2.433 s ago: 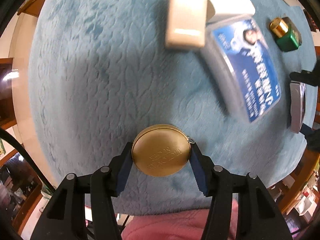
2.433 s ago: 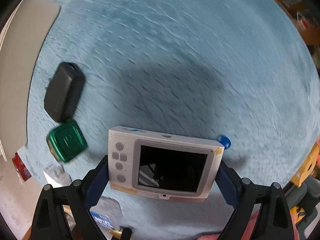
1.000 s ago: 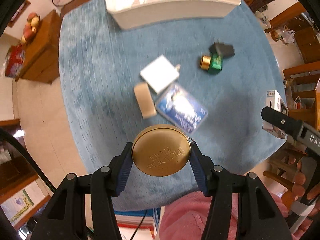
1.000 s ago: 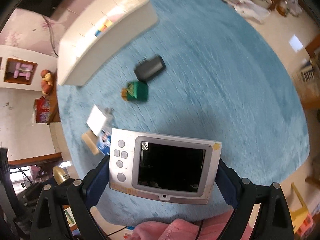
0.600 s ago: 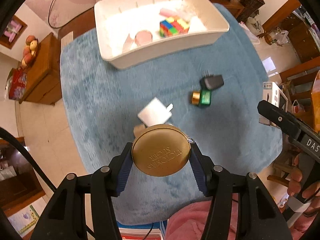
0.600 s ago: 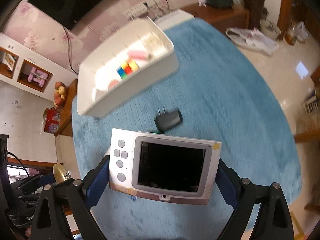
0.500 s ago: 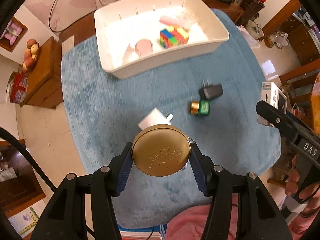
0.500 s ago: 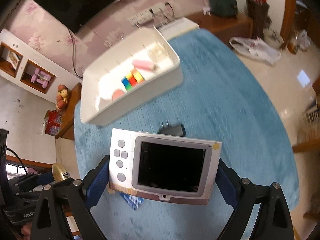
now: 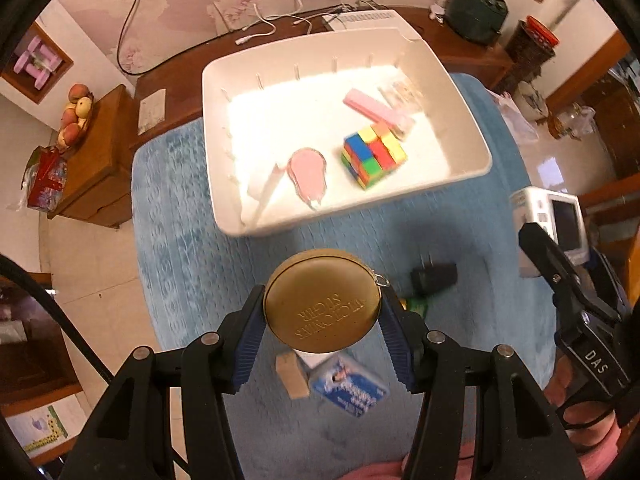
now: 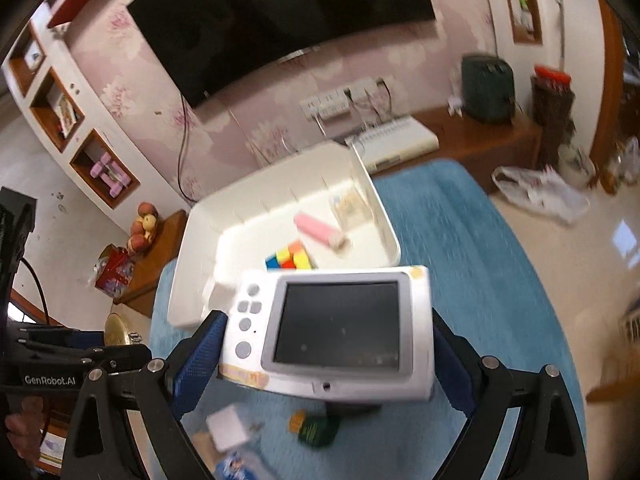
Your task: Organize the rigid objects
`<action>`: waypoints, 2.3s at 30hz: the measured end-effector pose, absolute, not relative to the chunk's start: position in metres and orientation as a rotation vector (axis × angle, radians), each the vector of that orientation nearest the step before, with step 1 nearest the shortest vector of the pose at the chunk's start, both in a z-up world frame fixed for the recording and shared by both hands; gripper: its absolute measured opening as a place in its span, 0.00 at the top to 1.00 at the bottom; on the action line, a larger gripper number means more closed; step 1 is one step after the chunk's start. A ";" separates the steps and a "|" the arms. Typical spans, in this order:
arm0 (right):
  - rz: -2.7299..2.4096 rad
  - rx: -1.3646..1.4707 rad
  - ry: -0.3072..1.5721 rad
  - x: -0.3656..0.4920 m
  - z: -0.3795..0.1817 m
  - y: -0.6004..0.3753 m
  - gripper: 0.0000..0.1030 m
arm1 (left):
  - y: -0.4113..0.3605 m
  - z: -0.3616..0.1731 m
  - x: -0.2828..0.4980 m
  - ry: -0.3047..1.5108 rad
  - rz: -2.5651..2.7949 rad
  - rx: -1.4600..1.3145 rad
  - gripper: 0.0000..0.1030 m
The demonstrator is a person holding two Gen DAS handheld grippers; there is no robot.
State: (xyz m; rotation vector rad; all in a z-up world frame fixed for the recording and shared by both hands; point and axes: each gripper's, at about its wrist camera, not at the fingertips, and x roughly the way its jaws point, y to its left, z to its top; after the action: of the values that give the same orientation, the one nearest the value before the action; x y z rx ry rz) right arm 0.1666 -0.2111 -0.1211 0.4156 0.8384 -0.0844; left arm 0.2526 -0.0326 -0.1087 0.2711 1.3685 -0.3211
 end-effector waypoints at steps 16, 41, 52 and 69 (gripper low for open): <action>-0.029 0.400 0.773 0.212 -0.155 -0.245 0.67 | -0.046 -0.136 0.318 1.367 -0.219 0.138 0.43; 0.010 0.410 0.764 0.199 -0.135 -0.234 0.48 | -0.043 -0.102 0.309 1.259 -0.244 0.069 0.26; -0.032 0.387 0.701 0.155 -0.095 -0.207 0.35 | 0.011 -0.057 0.273 1.155 -0.221 -0.103 0.25; -0.064 0.337 0.643 0.081 -0.057 -0.146 0.22 | 0.093 -0.041 0.189 1.074 -0.250 -0.209 0.25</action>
State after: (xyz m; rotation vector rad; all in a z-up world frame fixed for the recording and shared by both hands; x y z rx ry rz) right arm 0.0805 -0.1464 -0.0574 0.3368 0.6425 -0.0636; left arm 0.1889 0.0929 -0.0405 -0.2087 1.0744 -0.2503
